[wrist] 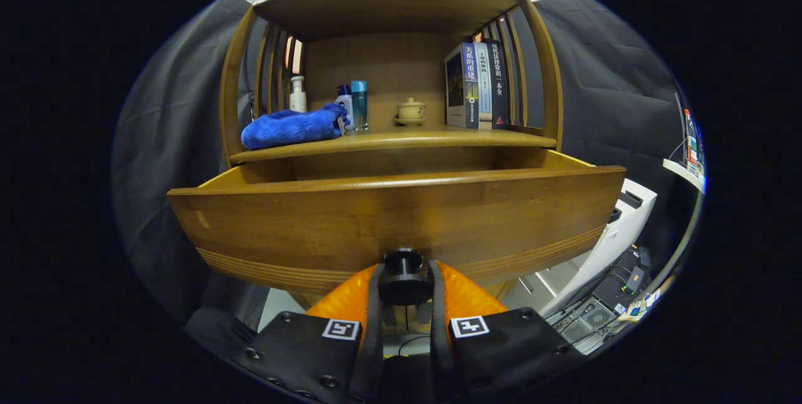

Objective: Pull open the drawer, take out the items inside it, and place them on the countertop above the cabinet.

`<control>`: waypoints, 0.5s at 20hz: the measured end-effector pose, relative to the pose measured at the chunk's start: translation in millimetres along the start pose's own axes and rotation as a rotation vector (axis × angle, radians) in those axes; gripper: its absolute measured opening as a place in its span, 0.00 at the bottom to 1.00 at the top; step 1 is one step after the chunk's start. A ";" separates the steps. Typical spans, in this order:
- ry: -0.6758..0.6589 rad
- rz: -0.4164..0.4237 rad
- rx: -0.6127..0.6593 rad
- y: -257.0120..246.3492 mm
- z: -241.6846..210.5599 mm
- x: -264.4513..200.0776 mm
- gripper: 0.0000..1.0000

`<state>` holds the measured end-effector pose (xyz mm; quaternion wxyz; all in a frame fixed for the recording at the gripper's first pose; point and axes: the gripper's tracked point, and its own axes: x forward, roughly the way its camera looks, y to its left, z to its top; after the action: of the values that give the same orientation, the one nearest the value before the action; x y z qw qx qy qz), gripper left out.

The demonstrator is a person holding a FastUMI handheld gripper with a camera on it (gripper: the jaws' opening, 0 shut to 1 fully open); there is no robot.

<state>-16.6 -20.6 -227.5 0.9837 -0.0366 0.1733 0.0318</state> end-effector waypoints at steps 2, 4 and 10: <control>0.008 0.001 0.002 0.2 -2.7 -6.6 0.39; 0.019 -0.002 0.002 -1.0 -5.3 -14.6 0.39; 0.035 -0.003 0.007 -2.1 -11.7 -28.0 0.39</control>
<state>-46.7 -25.1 -228.7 0.9807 -0.0337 0.1906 0.0292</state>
